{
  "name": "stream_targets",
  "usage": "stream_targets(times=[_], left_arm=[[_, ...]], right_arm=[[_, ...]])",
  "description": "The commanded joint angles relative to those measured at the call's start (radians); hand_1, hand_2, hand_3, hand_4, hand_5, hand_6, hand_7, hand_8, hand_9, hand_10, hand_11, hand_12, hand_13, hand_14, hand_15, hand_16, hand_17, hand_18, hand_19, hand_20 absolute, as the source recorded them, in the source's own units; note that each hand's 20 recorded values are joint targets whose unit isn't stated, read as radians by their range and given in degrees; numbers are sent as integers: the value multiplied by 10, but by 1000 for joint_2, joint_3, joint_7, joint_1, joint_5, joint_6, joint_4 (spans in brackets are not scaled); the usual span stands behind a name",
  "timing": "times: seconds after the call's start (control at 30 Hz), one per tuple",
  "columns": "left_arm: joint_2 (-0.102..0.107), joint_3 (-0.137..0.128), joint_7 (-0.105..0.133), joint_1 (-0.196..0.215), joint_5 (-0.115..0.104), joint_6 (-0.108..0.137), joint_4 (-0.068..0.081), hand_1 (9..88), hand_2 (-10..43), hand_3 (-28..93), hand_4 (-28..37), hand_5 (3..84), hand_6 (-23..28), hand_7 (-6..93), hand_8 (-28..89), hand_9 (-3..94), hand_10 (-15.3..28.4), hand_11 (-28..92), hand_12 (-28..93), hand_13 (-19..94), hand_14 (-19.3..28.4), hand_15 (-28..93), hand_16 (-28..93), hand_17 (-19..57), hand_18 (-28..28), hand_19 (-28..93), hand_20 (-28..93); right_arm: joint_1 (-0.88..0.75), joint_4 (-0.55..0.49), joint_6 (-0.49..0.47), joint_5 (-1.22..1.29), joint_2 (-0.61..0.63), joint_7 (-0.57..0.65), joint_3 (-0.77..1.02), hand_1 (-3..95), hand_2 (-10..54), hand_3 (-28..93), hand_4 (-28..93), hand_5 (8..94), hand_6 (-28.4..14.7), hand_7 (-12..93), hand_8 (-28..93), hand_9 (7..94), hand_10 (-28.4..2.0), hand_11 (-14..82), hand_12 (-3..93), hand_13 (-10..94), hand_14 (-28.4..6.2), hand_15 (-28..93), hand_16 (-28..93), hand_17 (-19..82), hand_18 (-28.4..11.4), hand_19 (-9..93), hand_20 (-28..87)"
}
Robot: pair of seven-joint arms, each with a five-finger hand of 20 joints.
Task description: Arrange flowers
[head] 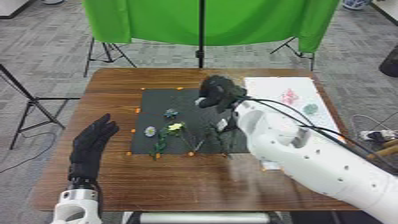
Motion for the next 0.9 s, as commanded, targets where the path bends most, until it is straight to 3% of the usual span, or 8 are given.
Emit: stream_targets(times=[0.03,0.27,0.5,0.7,0.77,0.9], left_arm=[[-18,20,-16,20,-1,-13,13,246,10,656,-246,457,32,109,-47,434,127,152,145,321,165,235,35,41,134,64,220],[-14,19,-18,20,-2,-20,13,246,10,656,-245,457,33,108,-47,435,127,150,144,320,165,234,36,41,134,64,220],[-12,20,-24,16,0,-26,17,246,9,656,-243,457,32,109,-47,434,127,151,145,321,165,234,36,40,135,65,220],[-11,18,-23,16,5,-30,17,254,-5,659,-234,456,31,110,-47,434,126,152,146,320,165,233,36,40,135,65,220],[-10,18,-24,15,5,-31,17,253,-9,663,-233,455,31,110,-47,433,125,151,146,321,164,233,36,40,135,65,221],[-9,18,-30,8,8,-34,21,252,-12,668,-235,455,31,110,-48,433,125,149,145,320,164,232,37,40,135,65,221]], right_arm=[[-32,3,-64,3,0,6,-40,649,-95,480,-135,797,-2,187,131,901,-93,86,439,916,-9,597,366,681,-99,932,595],[-43,21,-77,-5,-9,6,-44,623,-95,455,-132,771,-6,168,117,881,-96,86,434,911,-11,594,368,676,-99,932,594],[-56,26,-91,6,-13,5,-33,612,-95,396,-93,750,-6,154,103,850,-106,158,375,907,-13,592,370,675,-98,932,588],[-72,20,-96,23,-12,7,-12,524,-95,559,-195,720,-3,153,47,831,-116,196,335,912,-14,583,364,676,-94,932,571],[-77,20,-95,32,-14,5,2,491,-95,596,-219,704,4,159,-56,820,-124,231,281,914,-14,577,366,677,-93,932,564],[-86,14,-83,44,-12,5,28,464,-95,587,-232,686,2,154,-83,815,-129,244,256,919,-18,567,364,678,-92,932,557]])
